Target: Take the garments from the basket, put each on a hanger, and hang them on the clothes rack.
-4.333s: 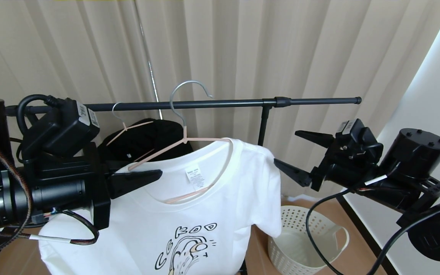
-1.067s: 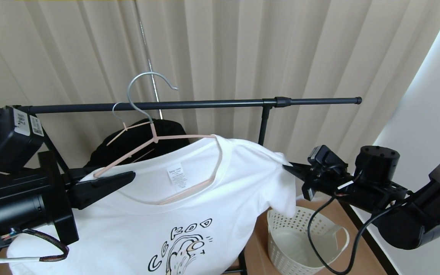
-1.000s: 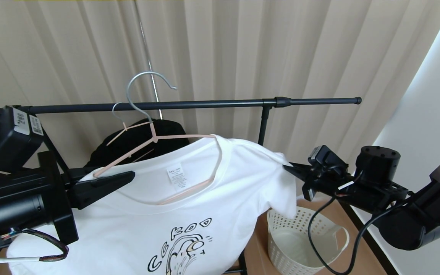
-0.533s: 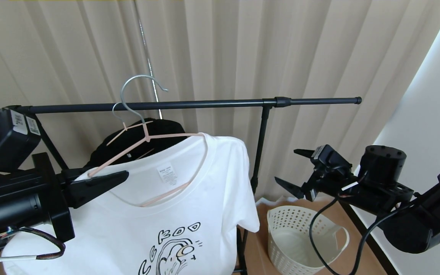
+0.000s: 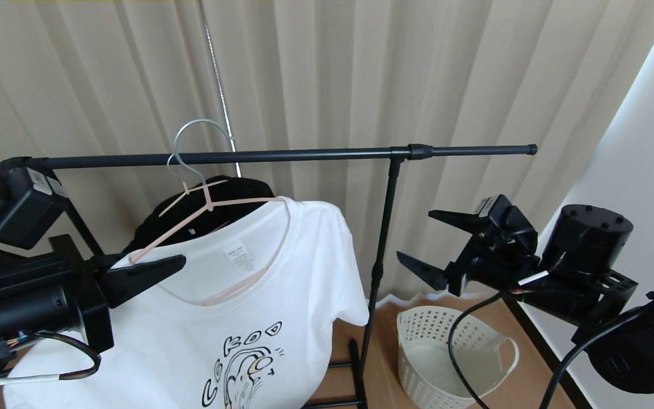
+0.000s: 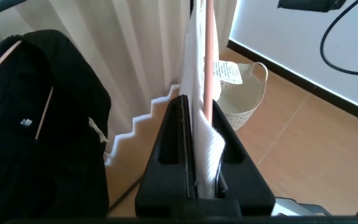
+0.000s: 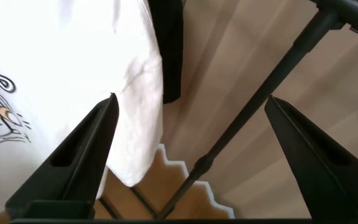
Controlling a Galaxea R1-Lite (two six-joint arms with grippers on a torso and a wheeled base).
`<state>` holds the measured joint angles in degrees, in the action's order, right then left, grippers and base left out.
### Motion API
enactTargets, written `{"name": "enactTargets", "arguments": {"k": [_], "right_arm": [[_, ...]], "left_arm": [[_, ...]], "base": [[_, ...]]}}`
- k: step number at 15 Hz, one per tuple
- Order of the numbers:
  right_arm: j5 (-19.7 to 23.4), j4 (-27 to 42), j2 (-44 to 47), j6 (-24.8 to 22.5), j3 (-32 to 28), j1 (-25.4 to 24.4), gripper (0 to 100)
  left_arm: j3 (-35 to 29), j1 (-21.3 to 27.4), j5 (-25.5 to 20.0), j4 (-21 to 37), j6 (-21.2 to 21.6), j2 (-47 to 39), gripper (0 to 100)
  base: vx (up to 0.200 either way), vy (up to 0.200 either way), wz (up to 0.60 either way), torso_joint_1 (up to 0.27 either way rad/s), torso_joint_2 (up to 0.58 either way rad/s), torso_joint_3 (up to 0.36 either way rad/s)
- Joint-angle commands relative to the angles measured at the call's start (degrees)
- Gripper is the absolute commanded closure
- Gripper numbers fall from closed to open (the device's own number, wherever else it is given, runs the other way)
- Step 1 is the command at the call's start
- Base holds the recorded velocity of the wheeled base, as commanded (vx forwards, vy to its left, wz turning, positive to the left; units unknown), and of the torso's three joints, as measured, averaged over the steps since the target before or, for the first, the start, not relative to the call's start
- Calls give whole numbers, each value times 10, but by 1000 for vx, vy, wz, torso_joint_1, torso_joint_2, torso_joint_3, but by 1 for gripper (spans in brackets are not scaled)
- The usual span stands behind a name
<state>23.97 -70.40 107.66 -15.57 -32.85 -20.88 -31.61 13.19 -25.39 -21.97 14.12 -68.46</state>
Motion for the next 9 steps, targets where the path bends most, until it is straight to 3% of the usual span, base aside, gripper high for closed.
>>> {"name": "enactTargets", "arguments": {"k": [1, 9], "right_arm": [[-2, 0, -22, 5, -2, -12, 0], [-17, 4, -39, 20, -2, -29, 0]], "left_arm": [[0, 0, 3, 0, -1, -11, 100], [-19, 0, 12, -2, -6, -97, 100]], "base": [[0, 0, 0, 0, 0, 0], [0, 0, 0, 0, 0, 0]]}}
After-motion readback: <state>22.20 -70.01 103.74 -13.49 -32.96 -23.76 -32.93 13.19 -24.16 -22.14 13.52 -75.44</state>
